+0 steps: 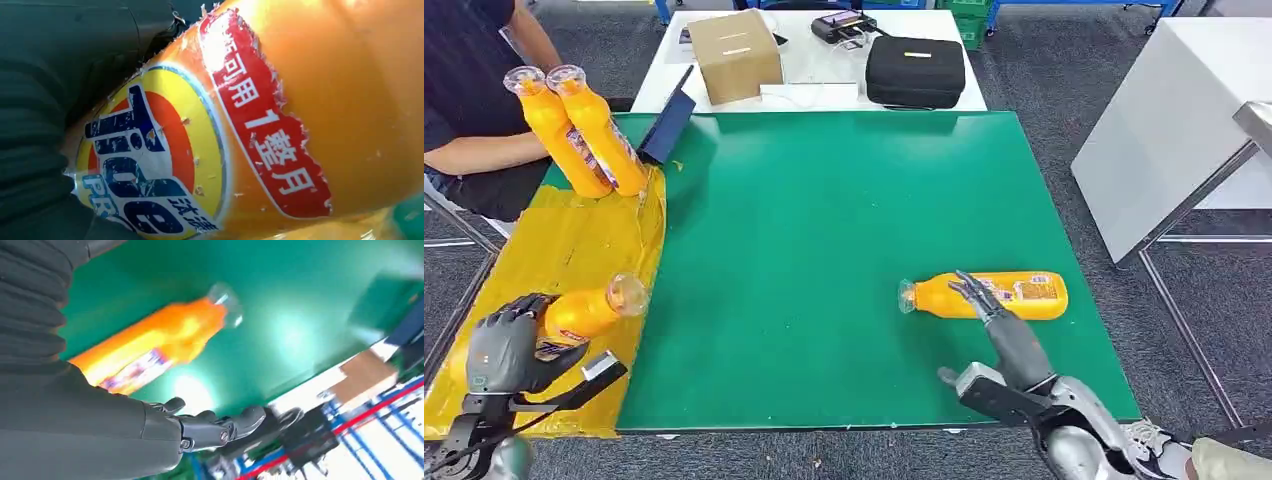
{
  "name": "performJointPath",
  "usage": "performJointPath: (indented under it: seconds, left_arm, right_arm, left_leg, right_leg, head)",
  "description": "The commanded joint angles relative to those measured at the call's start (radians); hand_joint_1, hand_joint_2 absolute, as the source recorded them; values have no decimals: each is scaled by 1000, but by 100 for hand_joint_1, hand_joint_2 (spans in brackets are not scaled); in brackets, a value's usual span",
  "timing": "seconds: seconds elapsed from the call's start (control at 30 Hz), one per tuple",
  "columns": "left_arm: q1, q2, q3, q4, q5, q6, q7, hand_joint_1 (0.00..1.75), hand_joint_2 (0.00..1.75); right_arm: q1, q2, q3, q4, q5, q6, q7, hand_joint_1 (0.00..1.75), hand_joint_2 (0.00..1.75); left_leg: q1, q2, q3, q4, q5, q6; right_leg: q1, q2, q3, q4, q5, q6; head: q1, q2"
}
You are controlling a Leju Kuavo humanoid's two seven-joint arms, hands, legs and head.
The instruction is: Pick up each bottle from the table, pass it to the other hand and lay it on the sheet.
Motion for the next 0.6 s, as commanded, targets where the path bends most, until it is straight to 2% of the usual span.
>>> performJointPath:
  seconds: [0.03,0.13,0.27,0.3,0.33,0.6]
  left_arm:
    - [-6,89,-27,184,-12,-71,1,175,175]
    - [-4,101,-50,189,-38,-102,2,175,175]
    - [2,175,-148,256,-13,-229,-44,175,175]
    - [-2,195,-179,275,-14,-237,-50,117,175]
    - [-12,193,-186,290,-3,-244,-53,0,175]
    - [34,182,-235,212,43,-191,-81,0,175]
  right_arm:
    - [30,-48,-96,-46,0,15,-4,0,175]
    - [27,-51,-96,-43,2,18,-1,0,175]
    - [-11,-68,-118,-8,-14,47,-7,0,175]
    - [-45,-68,-113,16,-17,58,-12,0,175]
    - [-69,-64,-107,33,-18,66,-11,0,175]
    - [-102,-55,-67,69,-2,71,0,0,175]
  left_leg:
    - [0,-1,5,0,-2,-1]
    - [1,-2,4,0,-2,-1]
    - [0,-1,3,-1,-1,0]
    - [0,-1,5,-1,-2,-1]
    - [0,0,5,-1,-2,-1]
    - [0,2,11,-2,-2,-1]
  right_leg:
    - [0,3,5,0,-2,-1]
    - [0,2,5,0,-3,-1]
    - [-1,2,3,0,-1,-1]
    - [-1,4,5,0,-3,-1]
    - [-1,5,5,0,-2,-1]
    - [0,7,10,-2,-1,-1]
  head:
    - [-1,0]
    - [0,0]
    - [0,0]
    - [0,0]
    - [0,0]
    - [0,0]
